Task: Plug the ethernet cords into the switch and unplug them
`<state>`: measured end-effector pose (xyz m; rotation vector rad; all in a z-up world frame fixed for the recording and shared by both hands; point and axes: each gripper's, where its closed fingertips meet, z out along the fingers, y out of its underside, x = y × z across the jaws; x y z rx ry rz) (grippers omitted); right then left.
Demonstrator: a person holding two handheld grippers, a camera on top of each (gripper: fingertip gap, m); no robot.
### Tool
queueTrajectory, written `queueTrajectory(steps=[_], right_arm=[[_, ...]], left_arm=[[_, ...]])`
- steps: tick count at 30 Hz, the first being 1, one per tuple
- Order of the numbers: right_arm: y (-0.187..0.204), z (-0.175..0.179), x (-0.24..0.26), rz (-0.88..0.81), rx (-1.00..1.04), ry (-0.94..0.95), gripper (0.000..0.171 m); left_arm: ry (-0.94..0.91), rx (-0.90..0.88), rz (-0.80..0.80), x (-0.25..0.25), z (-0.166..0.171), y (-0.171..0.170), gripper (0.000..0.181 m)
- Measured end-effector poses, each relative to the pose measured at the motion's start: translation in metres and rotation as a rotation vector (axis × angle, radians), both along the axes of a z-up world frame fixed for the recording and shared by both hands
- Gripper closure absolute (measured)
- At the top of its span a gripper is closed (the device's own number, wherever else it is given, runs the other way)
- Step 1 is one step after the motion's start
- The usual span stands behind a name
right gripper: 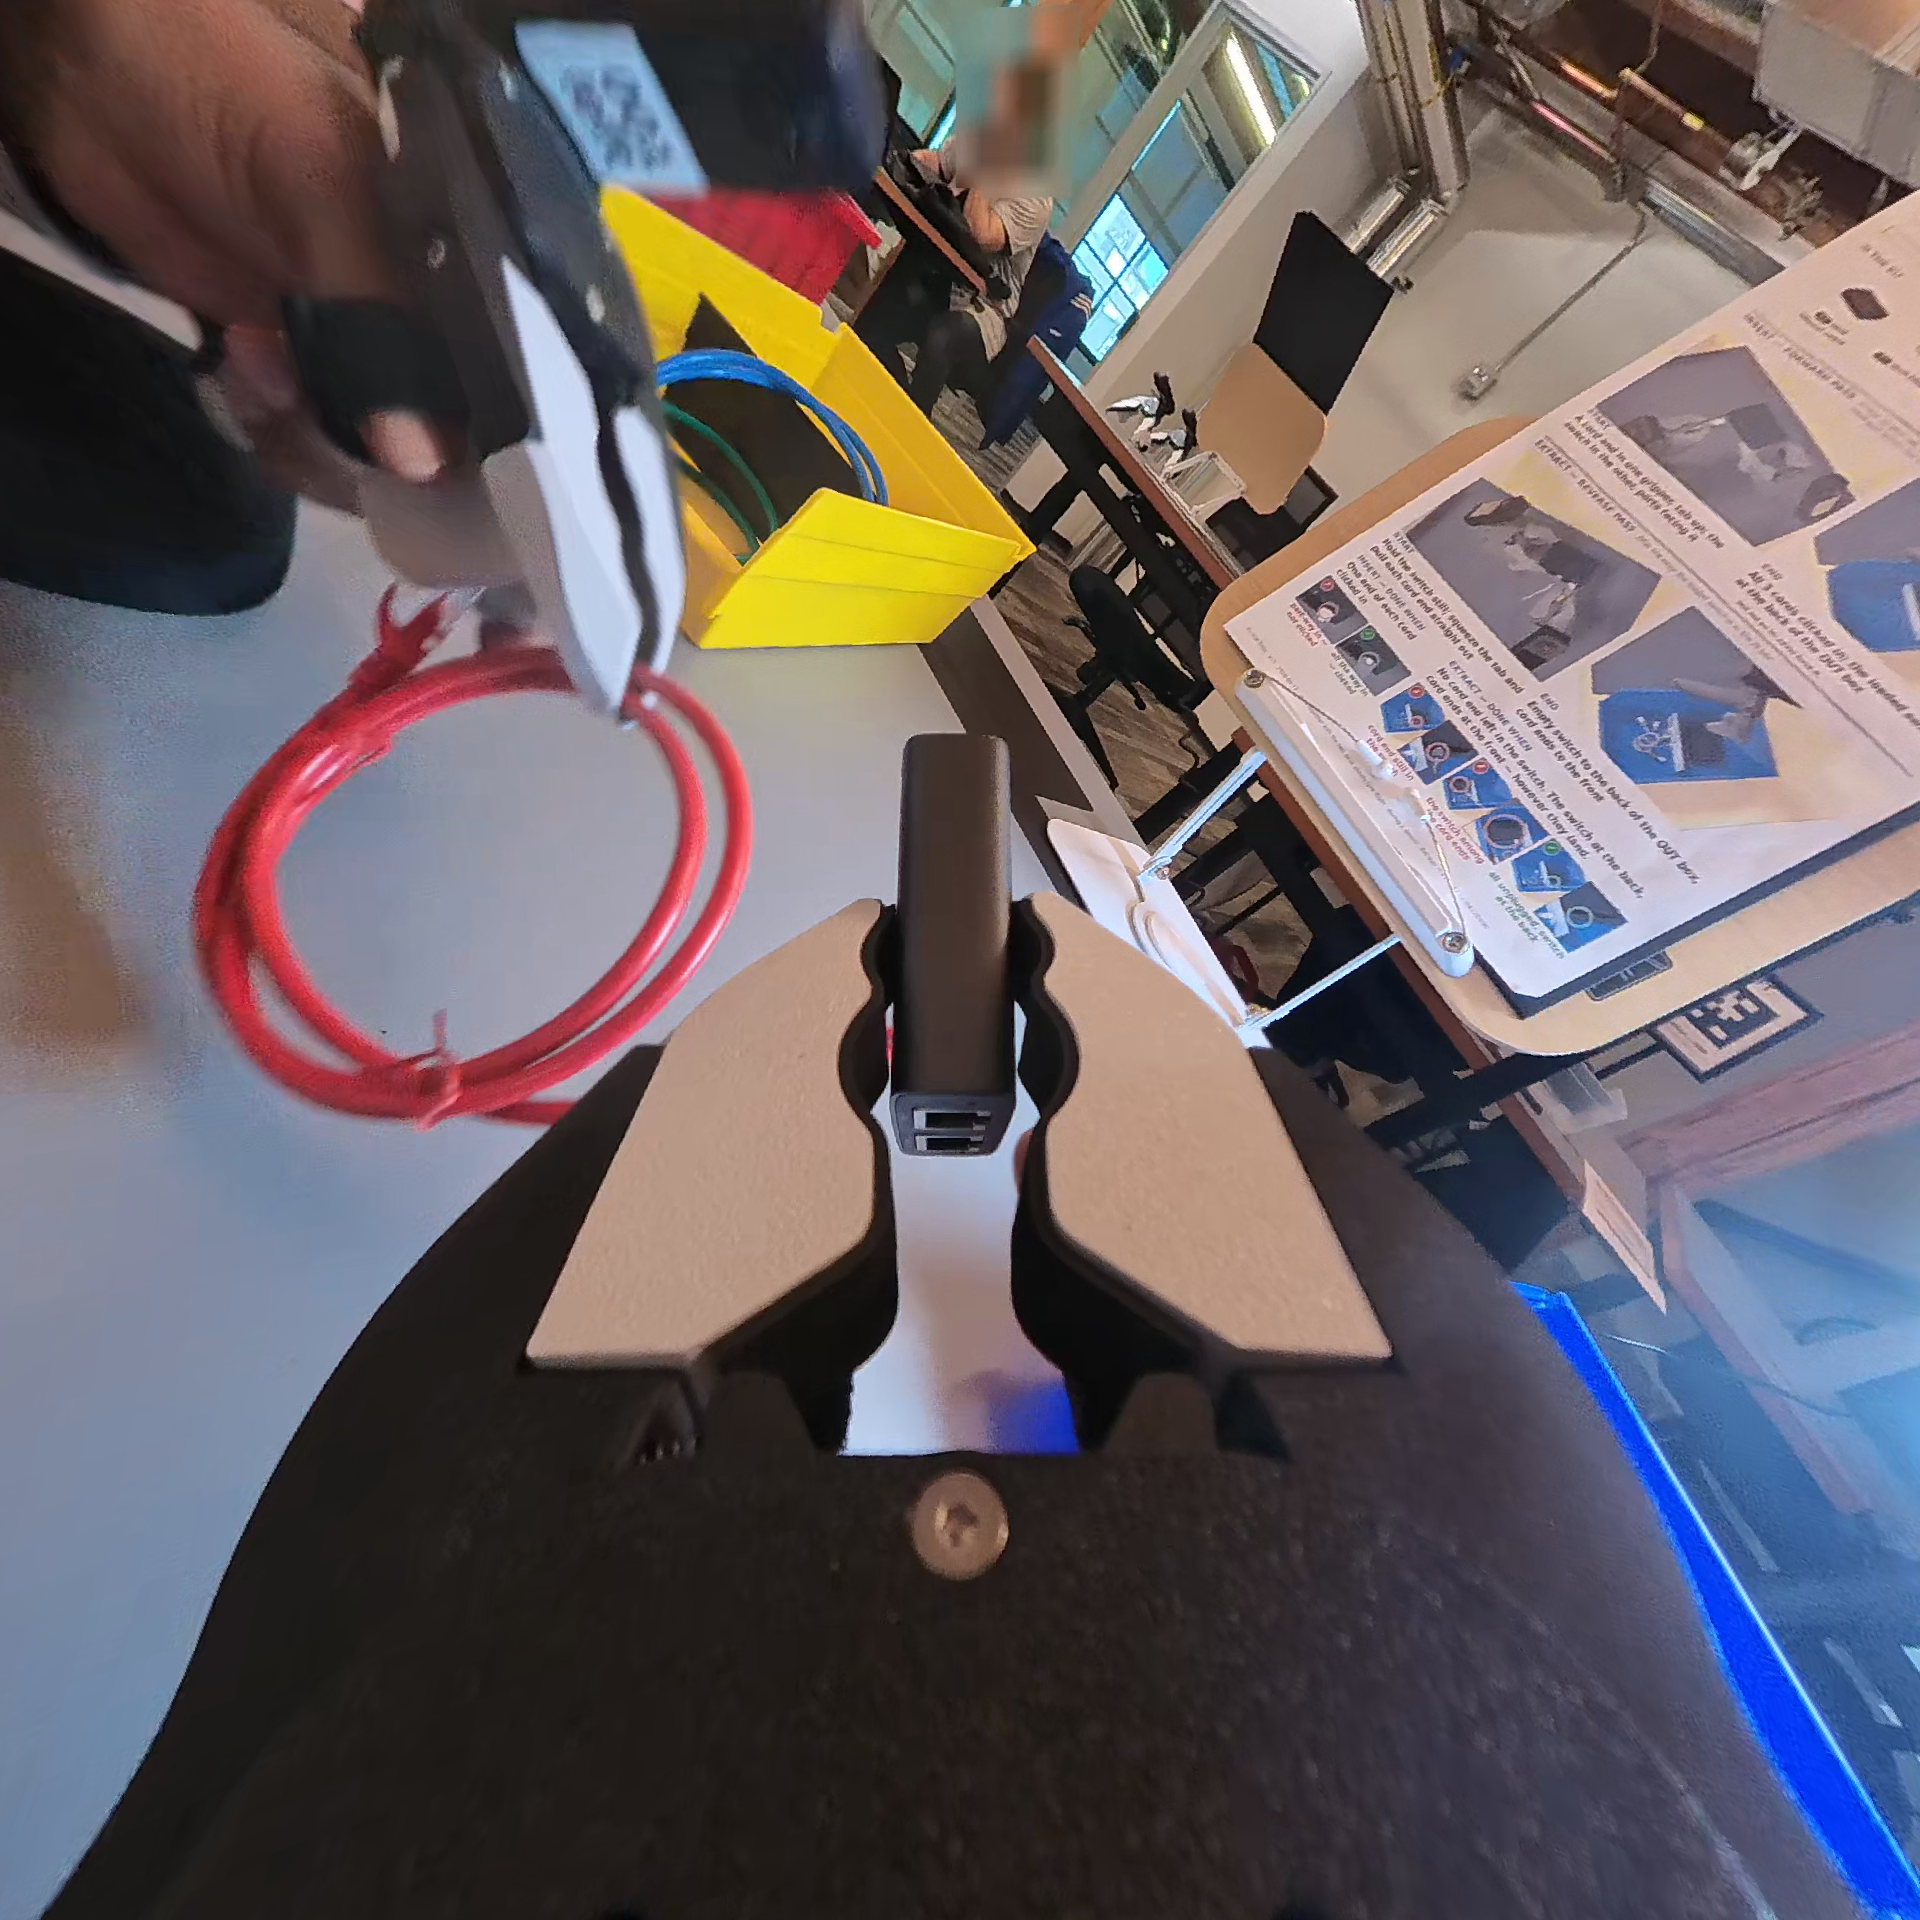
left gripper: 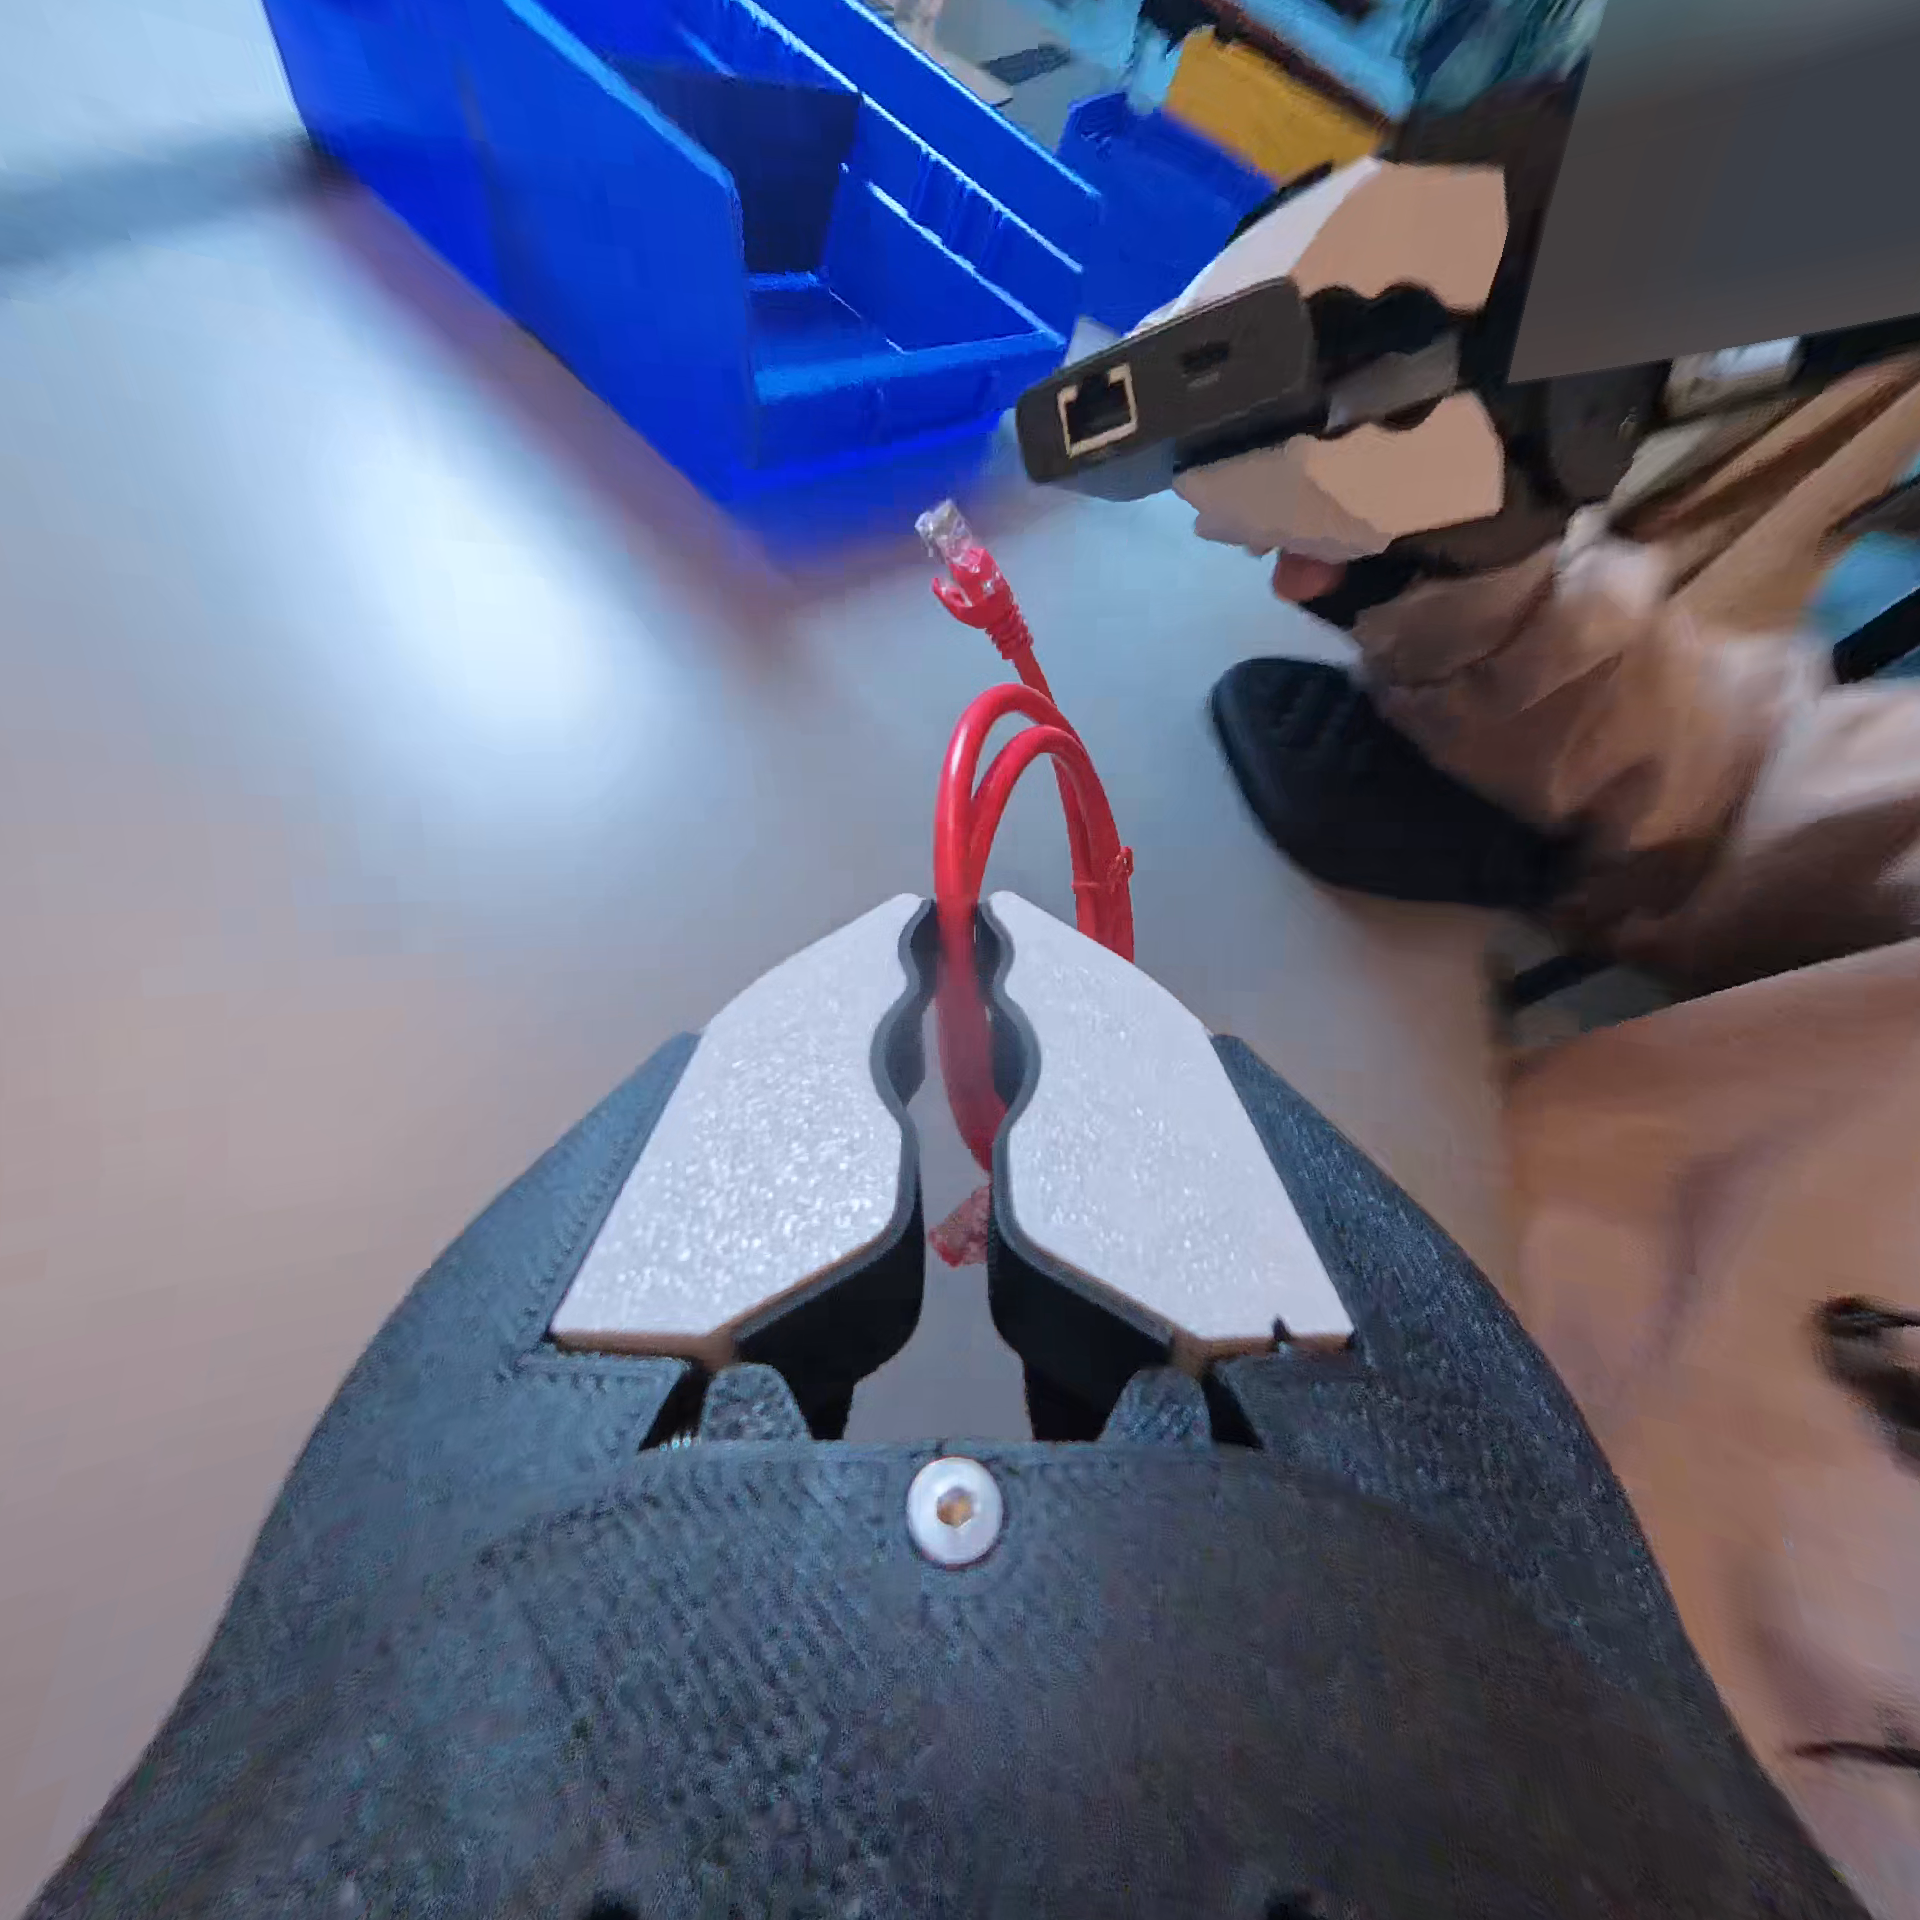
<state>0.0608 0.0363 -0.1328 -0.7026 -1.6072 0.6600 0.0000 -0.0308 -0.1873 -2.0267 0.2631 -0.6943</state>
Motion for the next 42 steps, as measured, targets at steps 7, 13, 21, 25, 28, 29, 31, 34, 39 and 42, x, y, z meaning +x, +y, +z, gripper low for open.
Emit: queueTrajectory(steps=[7, 13, 21, 25, 28, 29, 31, 34, 39, 42], right_arm=[[0.001, -0.006, 0.002, 0.023, 0.027, -0.024, 0.150], [-0.002, -0.010, 0.001, 0.042, 0.020, -0.041, 0.150], [0.009, -0.013, -0.001, 0.000, 0.012, -0.044, 0.150], [0.033, -0.013, 0.004, -0.087, 0.022, -0.033, 0.150], [0.047, -0.010, 0.011, -0.114, -0.024, -0.013, 0.150], [0.050, -0.008, 0.013, -0.115, -0.037, -0.005, 0.150], [0.050, -0.005, 0.017, -0.101, -0.047, 0.008, 0.151], [0.042, -0.004, 0.019, -0.046, -0.068, 0.010, 0.150], [0.016, -0.004, 0.017, 0.080, -0.115, 0.013, 0.151], [-0.007, -0.003, 0.014, 0.177, -0.167, 0.013, 0.151]], left_arm=[[0.690, 0.212, -0.210, 0.010, 0.008, -0.030, 0.165], [0.279, 0.081, -0.407, 0.047, 0.012, -0.069, 0.142], [0.636, 0.078, -0.696, 0.058, -0.038, -0.015, 0.142], [0.701, 0.036, -0.956, 0.092, -0.069, -0.007, 0.142], [0.750, -0.004, -1.084, 0.104, -0.086, -0.011, 0.149], [0.733, 0.003, -1.096, 0.108, -0.086, -0.011, 0.153], [0.739, 0.021, -1.078, 0.108, -0.086, -0.008, 0.161], [0.742, -0.032, -0.847, 0.090, -0.087, 0.013, 0.170], [0.600, -0.251, -0.426, 0.026, -0.085, 0.021, 0.171], [0.545, -0.122, -0.371, 0.014, -0.066, 0.018, 0.156]])
